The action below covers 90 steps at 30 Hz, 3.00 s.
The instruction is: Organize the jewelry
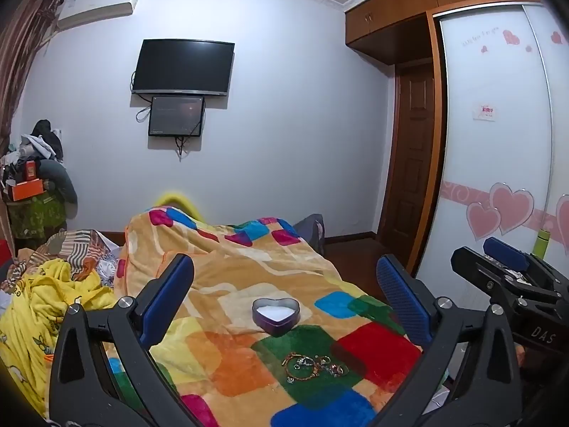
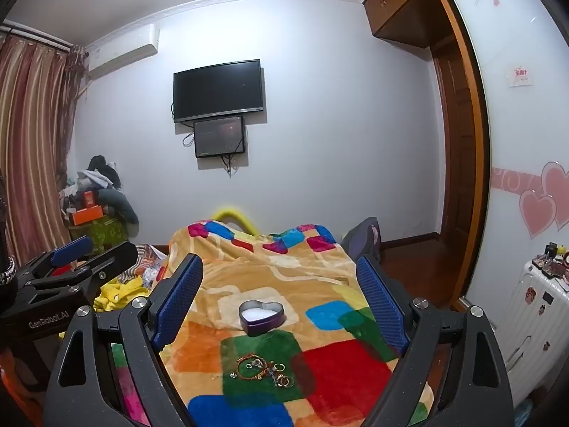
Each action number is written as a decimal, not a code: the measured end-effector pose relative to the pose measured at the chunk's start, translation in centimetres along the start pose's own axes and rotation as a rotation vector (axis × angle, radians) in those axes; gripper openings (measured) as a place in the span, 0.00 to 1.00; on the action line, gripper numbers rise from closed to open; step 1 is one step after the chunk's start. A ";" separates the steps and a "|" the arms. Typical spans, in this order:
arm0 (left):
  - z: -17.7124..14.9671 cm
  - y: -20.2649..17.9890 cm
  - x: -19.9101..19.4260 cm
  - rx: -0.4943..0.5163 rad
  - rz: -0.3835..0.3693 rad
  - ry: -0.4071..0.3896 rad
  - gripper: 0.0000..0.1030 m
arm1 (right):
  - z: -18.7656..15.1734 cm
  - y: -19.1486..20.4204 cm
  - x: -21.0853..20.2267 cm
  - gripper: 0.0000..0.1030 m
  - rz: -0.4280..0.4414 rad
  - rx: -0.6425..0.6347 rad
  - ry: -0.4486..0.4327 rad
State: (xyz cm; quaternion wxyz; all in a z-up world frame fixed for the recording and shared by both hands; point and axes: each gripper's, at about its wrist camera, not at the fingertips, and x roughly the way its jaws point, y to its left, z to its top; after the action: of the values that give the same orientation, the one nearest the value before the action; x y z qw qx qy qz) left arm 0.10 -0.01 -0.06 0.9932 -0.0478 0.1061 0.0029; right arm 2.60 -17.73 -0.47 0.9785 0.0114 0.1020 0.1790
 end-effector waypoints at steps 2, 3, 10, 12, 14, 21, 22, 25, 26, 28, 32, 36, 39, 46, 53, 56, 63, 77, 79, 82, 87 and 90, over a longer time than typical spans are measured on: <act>-0.1 0.0 0.0 -0.001 0.003 0.004 1.00 | 0.0 0.0 0.0 0.84 0.001 0.000 -0.003; -0.1 -0.1 -0.1 0.000 0.006 0.005 1.00 | 0.0 -0.1 0.0 0.84 0.000 0.000 -0.003; -0.1 -0.4 0.5 0.007 -0.011 0.035 1.00 | 0.0 0.1 0.1 0.84 -0.001 -0.007 0.008; -0.1 -0.4 0.7 0.007 -0.013 0.035 1.00 | -0.3 0.1 -0.4 0.84 -0.003 -0.007 0.006; -0.1 -0.4 0.7 0.008 -0.014 0.034 1.00 | -0.4 0.1 -0.7 0.84 -0.004 -0.007 0.007; -0.3 -0.2 0.5 0.004 -0.013 0.033 1.00 | -0.7 -0.1 0.7 0.84 0.000 -0.003 0.025; -0.2 -0.2 0.5 0.002 -0.013 0.034 1.00 | -0.8 -0.1 0.7 0.84 0.000 -0.003 0.025; -0.1 -0.1 0.6 -0.003 -0.013 0.034 1.00 | -0.7 -0.1 0.7 0.84 0.001 -0.003 0.025; 0.0 -0.1 0.6 -0.003 -0.012 0.034 1.00 | -0.8 -0.1 0.7 0.84 0.001 -0.002 0.025; 0.0 -0.1 0.6 -0.003 -0.011 0.034 1.00 | -0.7 -0.1 0.7 0.84 0.001 -0.003 0.026; 0.0 -0.1 0.8 -0.003 -0.011 0.036 1.00 | -0.6 -0.1 0.7 0.84 0.000 -0.004 0.027; 0.0 -0.1 0.9 -0.006 -0.010 0.035 1.00 | -0.6 -0.1 0.8 0.84 0.000 -0.002 0.029; 0.0 -0.1 0.9 -0.005 -0.010 0.035 1.00 | -0.6 0.0 0.7 0.84 0.000 -0.003 0.028; 0.0 -0.1 0.9 -0.005 -0.011 0.035 1.00 | -0.5 -0.1 0.8 0.84 0.001 -0.003 0.029; 0.0 -0.1 0.9 -0.007 -0.010 0.034 1.00 | -0.5 -0.1 0.7 0.84 0.000 -0.003 0.029; 0.0 0.0 1.0 -0.009 -0.011 0.033 1.00 | -0.5 -0.1 0.8 0.84 0.000 -0.003 0.029; 0.0 0.0 1.0 -0.009 -0.010 0.033 1.00 | -0.5 -0.1 0.8 0.84 0.001 -0.005 0.030; -0.1 0.0 1.1 -0.012 -0.009 0.034 1.00 | -0.4 0.0 0.8 0.84 0.000 -0.004 0.031; -0.1 0.0 1.1 -0.012 -0.010 0.034 1.00 | -0.5 0.0 0.8 0.84 0.000 -0.003 0.033; -0.2 0.1 1.4 -0.016 -0.008 0.039 1.00 | -0.6 -0.1 0.9 0.84 0.000 -0.001 0.038; -0.7 0.3 2.4 -0.018 -0.005 0.063 1.00 | -1.0 -0.4 1.6 0.84 -0.003 0.003 0.060; -1.4 0.4 3.4 -0.019 0.000 0.094 1.00 | -1.5 -1.0 2.5 0.84 -0.003 0.014 0.094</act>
State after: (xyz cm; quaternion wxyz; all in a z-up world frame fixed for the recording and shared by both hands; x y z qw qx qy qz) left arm 3.13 0.24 -2.22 0.9866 -0.0575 0.1525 0.0018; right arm 4.97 -17.78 -2.47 0.9727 0.0098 0.1494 0.1773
